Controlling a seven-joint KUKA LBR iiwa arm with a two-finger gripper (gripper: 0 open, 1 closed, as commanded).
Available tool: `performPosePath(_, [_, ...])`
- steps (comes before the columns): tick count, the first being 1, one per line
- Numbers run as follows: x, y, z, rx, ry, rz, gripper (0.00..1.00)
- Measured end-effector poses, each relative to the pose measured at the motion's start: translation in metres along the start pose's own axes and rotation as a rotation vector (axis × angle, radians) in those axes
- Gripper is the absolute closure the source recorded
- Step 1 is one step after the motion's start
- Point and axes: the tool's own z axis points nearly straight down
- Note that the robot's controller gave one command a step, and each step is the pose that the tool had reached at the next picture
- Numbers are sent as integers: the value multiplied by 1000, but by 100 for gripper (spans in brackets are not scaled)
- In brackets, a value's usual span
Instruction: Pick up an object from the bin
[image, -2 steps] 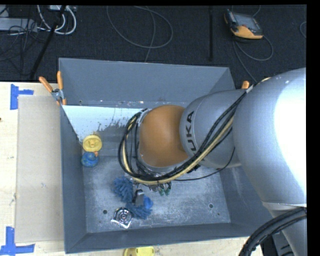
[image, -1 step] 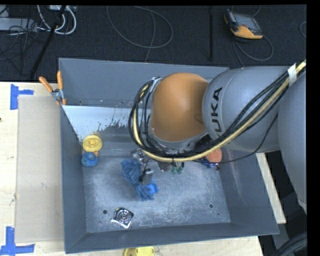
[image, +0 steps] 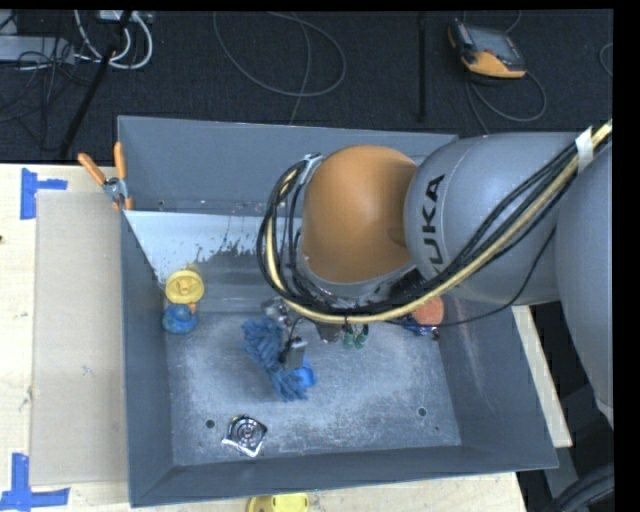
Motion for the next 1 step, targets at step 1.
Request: performPosePath(1, [-20, 3, -96, 0, -1, 0, 100])
